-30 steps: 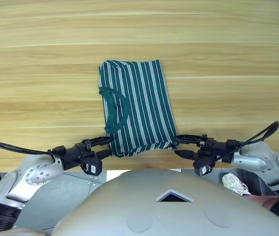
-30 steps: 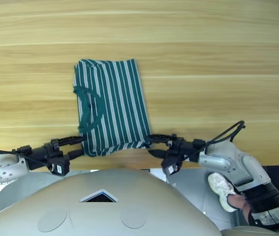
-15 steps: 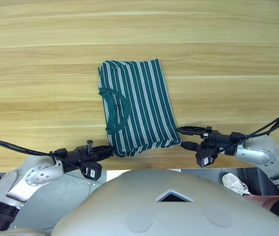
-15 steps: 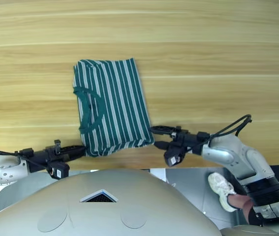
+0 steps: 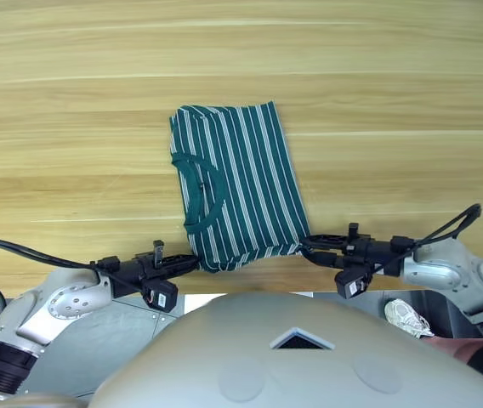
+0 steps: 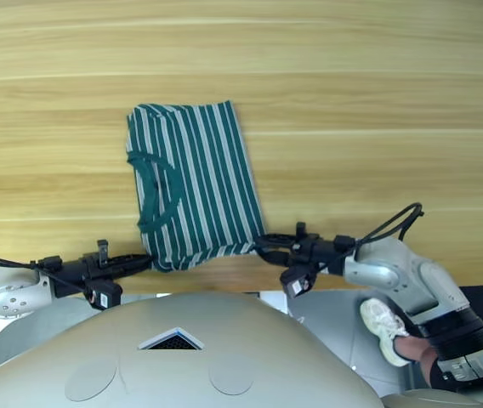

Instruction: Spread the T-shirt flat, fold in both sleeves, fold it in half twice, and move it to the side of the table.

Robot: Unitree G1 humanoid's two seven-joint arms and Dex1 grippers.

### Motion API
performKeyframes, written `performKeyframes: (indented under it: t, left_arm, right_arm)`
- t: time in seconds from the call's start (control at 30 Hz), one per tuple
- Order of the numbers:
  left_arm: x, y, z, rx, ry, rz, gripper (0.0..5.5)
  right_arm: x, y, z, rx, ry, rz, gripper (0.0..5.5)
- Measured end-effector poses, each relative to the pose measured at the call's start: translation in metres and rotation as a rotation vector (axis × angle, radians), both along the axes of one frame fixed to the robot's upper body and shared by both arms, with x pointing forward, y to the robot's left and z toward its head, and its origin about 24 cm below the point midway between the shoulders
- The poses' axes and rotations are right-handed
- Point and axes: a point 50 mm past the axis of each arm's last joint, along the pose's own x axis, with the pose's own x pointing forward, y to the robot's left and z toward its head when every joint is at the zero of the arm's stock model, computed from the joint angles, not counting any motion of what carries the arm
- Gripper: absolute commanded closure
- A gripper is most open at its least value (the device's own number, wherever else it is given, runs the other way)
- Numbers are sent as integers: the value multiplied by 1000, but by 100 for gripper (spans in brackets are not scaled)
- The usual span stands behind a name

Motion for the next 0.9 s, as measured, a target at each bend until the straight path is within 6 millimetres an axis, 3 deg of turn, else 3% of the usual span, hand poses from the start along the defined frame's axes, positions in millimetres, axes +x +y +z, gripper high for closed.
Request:
performKeyframes:
  t: [0.23,0.43,0.57,0.73,0.9]
  left_arm:
    - [1,0,0,-3,-1,-5,550]
    - [-1,1,-2,-28,12,23,550]
    - [-2,2,-5,-61,27,59,550]
    - [-19,-12,-11,-173,114,116,550]
    - [-26,-21,-12,-232,156,162,550]
  right_arm:
    - [1,3,-5,5,-4,-8,546]
    - [11,0,-2,22,-61,-48,550]
    - [14,4,16,147,-72,-102,550]
    - [-15,2,22,217,84,-160,550]
    - [-17,2,32,248,104,-195,550]
